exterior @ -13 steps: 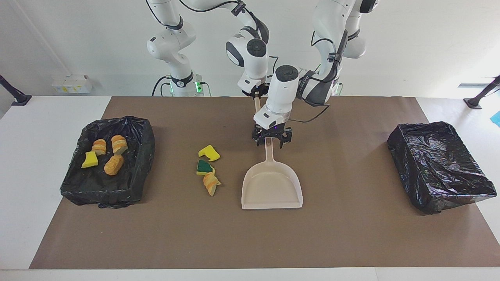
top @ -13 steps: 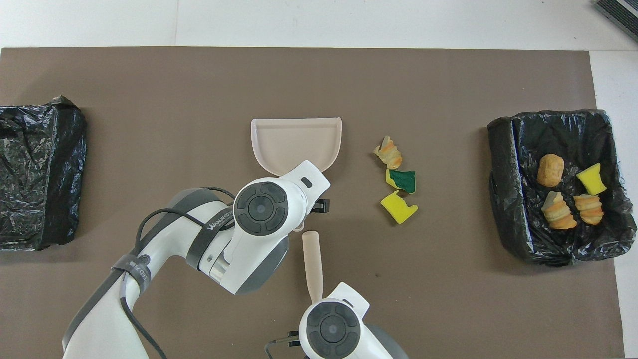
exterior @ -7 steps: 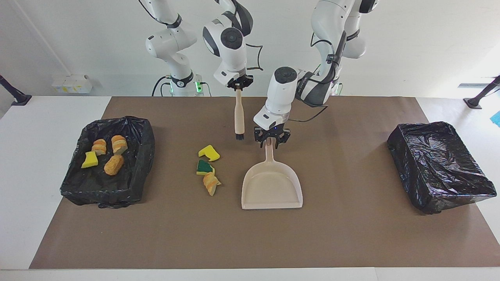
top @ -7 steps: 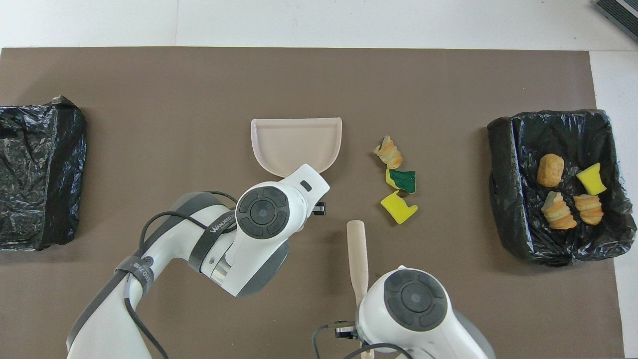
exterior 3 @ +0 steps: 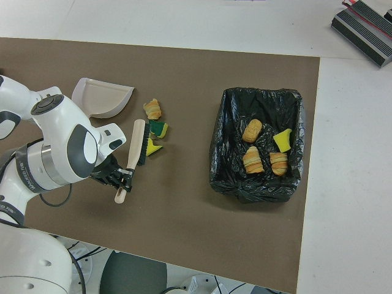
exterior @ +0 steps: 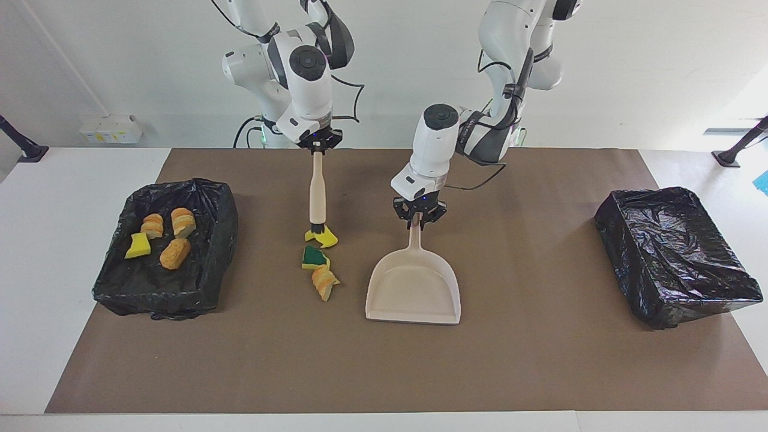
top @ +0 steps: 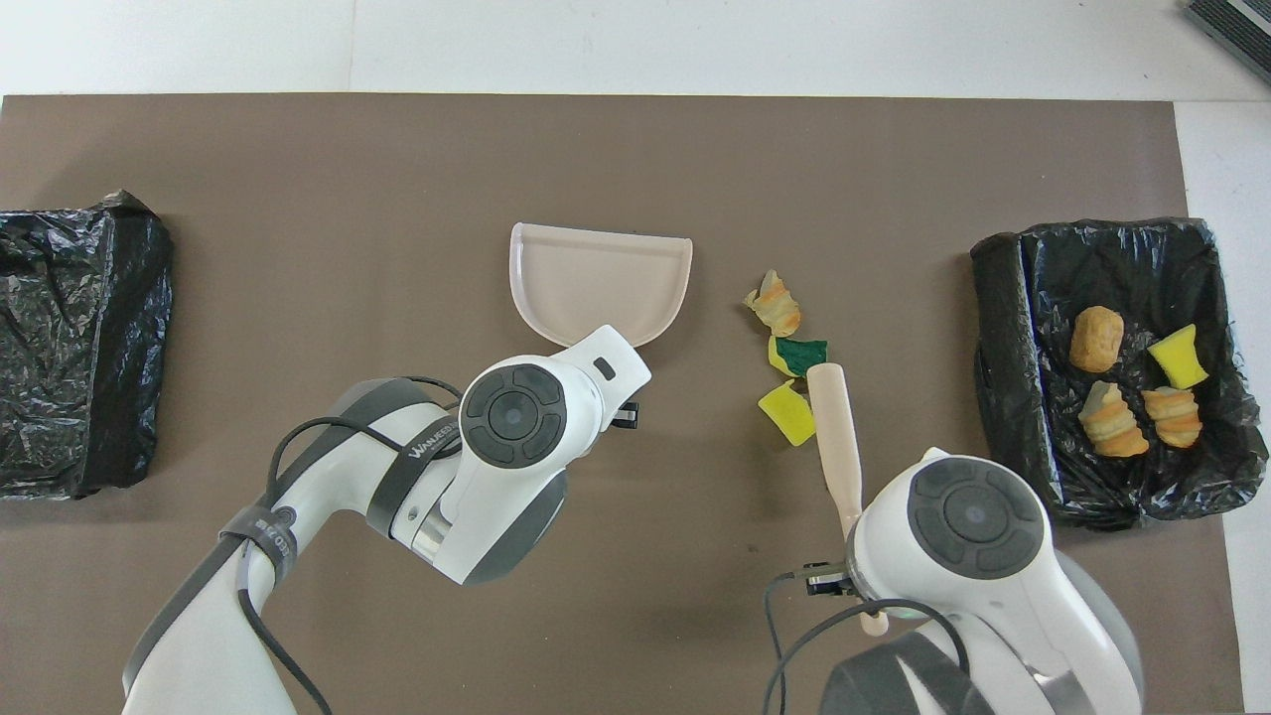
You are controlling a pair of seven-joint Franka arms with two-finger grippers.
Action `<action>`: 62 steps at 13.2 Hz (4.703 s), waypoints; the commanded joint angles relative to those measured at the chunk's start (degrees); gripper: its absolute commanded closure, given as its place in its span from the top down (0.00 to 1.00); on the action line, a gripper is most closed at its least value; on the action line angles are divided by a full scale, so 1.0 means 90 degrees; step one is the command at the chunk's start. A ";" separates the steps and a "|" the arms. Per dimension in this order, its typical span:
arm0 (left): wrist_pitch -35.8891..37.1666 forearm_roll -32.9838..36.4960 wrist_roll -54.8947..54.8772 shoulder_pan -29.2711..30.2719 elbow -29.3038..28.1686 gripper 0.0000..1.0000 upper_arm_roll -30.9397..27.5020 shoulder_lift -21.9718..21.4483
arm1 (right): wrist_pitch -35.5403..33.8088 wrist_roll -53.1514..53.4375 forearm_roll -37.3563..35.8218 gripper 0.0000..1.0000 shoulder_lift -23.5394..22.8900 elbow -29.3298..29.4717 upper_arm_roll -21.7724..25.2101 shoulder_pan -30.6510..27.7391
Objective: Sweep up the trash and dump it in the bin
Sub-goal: 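Grasp the brush with the right gripper and lift it, then sweep the sponge scraps into the dustpan while the left gripper holds it, then carry the loaded dustpan over the bin nearest the left gripper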
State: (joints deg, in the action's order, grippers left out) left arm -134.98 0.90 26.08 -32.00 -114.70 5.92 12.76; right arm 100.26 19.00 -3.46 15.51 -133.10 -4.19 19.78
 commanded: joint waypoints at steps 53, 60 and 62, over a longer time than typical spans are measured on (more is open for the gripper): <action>0.1776 0.0134 -0.7585 0.0948 -0.0516 0.00 -0.0004 -0.0802 | -0.0036 -0.1984 0.0430 0.00 -0.3589 0.2856 -0.0170 0.0096; 0.0762 0.0124 -0.7877 0.0840 -0.1054 0.00 0.0016 -0.0851 | 0.0032 -0.0045 0.2143 0.00 -0.3288 0.2953 -0.0219 0.0810; 0.0701 0.0066 -0.8131 0.0918 -0.0986 0.00 0.0016 -0.0812 | -0.0211 0.0447 0.2143 0.00 -0.2868 0.2944 -0.0180 0.0722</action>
State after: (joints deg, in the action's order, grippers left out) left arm -126.26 1.29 -45.32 -23.30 -122.27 6.48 5.83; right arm 100.64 19.75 14.45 -14.59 -106.03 -5.84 27.85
